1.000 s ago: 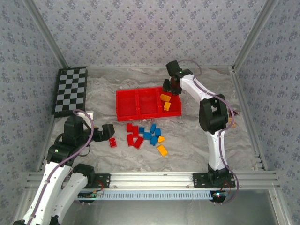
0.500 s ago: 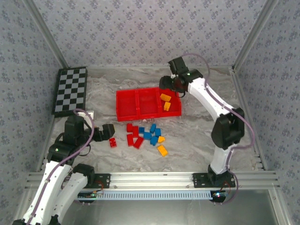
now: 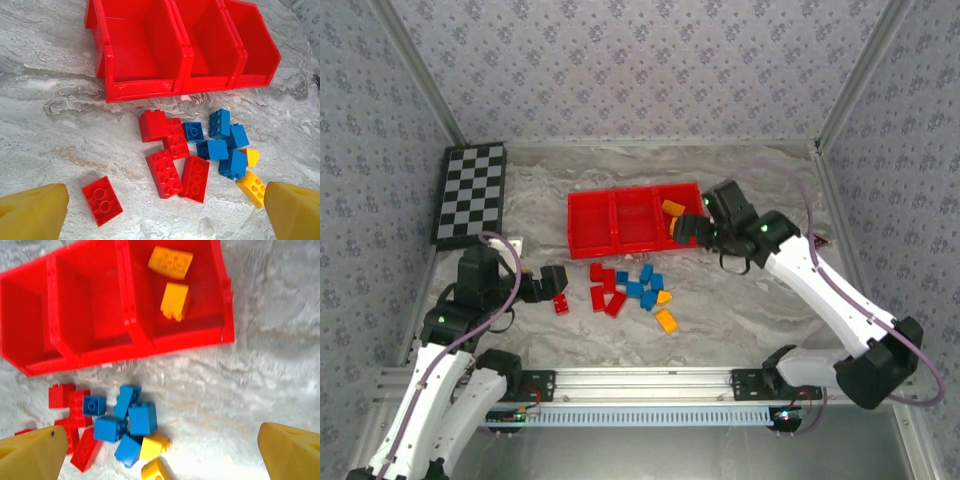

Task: Sort the legos into containers by color
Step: Pick up the lego from the bottom-center of the table.

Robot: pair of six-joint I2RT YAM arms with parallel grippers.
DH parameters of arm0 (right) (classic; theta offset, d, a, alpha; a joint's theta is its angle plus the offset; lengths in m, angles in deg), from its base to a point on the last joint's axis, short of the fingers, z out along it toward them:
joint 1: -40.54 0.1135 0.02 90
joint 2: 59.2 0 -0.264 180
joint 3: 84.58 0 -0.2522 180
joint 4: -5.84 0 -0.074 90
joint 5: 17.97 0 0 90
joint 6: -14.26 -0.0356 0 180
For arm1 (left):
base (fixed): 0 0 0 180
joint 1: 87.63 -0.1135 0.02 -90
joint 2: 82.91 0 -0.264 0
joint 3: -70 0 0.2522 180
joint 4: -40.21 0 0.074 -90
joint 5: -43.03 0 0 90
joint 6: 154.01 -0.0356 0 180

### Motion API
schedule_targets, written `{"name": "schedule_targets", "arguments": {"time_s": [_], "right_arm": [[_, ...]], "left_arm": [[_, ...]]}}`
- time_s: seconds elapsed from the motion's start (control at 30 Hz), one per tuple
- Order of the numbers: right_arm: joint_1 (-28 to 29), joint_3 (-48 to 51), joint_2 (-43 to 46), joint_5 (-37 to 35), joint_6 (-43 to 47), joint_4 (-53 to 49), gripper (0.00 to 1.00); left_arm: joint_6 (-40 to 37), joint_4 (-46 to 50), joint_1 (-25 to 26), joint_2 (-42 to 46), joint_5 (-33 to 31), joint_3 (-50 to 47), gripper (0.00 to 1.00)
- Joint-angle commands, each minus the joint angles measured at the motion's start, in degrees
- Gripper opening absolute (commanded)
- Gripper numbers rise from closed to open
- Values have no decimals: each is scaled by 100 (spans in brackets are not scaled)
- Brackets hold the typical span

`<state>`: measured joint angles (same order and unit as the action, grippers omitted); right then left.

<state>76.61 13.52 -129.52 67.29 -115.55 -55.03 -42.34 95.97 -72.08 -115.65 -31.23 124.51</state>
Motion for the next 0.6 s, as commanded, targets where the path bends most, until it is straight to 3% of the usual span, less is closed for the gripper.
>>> {"name": "schedule_targets", "arguments": {"time_s": [0.0, 0.13, 0.23, 0.43, 0.57], "right_arm": [[386, 640, 413, -162, -713, -378, 100], [782, 1323, 614, 215, -652, -160, 100], [1086, 1462, 323, 402, -43, -181, 100], [2045, 998, -863, -241, 1297, -303, 100], [2370, 538, -1692, -410, 2174, -297, 100]], "left_arm": [[-52, -129, 44, 21, 191, -15, 100], [-49, -117, 163, 39, 140, -16, 100], [-48, -113, 244, 56, 79, -15, 100], [-64, -116, 247, 13, -4, -28, 100], [-80, -156, 247, 54, 40, -49, 100]]}}
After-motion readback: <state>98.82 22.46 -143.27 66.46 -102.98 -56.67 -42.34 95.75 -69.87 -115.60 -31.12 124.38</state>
